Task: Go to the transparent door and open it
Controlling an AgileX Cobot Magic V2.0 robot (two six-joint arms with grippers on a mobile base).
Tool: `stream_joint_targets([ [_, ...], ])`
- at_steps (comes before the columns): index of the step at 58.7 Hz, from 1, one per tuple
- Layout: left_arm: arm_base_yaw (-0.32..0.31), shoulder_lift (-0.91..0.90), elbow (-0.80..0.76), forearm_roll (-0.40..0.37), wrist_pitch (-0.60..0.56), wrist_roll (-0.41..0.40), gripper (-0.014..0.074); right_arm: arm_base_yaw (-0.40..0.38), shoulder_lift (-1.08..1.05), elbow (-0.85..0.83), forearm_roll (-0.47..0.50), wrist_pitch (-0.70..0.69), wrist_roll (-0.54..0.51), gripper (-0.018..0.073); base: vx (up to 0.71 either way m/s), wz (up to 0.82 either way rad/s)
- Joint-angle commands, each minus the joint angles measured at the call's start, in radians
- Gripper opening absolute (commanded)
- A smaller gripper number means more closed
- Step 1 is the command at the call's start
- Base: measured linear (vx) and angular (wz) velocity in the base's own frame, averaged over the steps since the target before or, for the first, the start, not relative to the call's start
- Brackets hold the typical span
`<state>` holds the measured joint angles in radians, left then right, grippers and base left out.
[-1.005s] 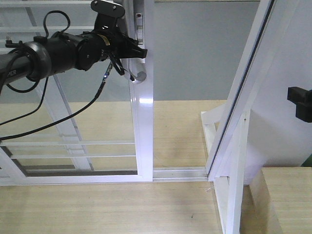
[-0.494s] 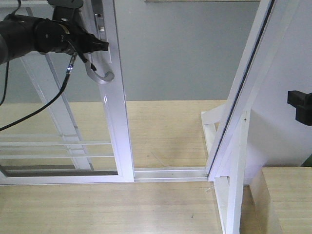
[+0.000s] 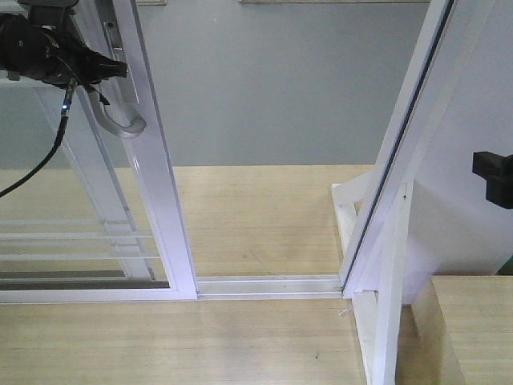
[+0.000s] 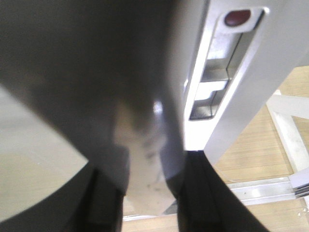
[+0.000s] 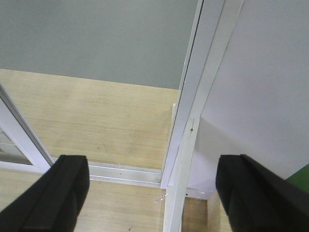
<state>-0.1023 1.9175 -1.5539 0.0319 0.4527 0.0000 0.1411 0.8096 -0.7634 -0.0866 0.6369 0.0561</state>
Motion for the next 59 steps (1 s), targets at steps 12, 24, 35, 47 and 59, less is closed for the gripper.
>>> stream_joint_targets([
  [12, 0.105, -0.078, -0.05, 0.075, -0.017, 0.013, 0.0146, -0.005, -0.006, -0.028, -0.009, -0.065, -0.011, 0.0592, 0.0, 0.0],
  [24, 0.183, -0.111, -0.05, 0.074, -0.015, 0.012, 0.0161, -0.005, -0.006, -0.028, -0.009, -0.065, -0.011, 0.0592, 0.0, -0.01],
  [35, 0.224, -0.143, -0.05, 0.077, 0.036, 0.021, 0.0209, -0.005, -0.006, -0.028, -0.009, -0.065, -0.011, 0.0592, 0.0, -0.01],
  [47, 0.231, -0.185, -0.05, 0.076, 0.153, 0.021, 0.0396, -0.005, -0.006, -0.028, -0.009, -0.065, -0.011, 0.0592, 0.0, 0.0],
  [59, 0.231, -0.247, -0.05, 0.093, 0.212, 0.019, 0.0559, -0.005, -0.006, -0.028, -0.009, -0.065, -0.011, 0.0592, 0.0, 0.0],
])
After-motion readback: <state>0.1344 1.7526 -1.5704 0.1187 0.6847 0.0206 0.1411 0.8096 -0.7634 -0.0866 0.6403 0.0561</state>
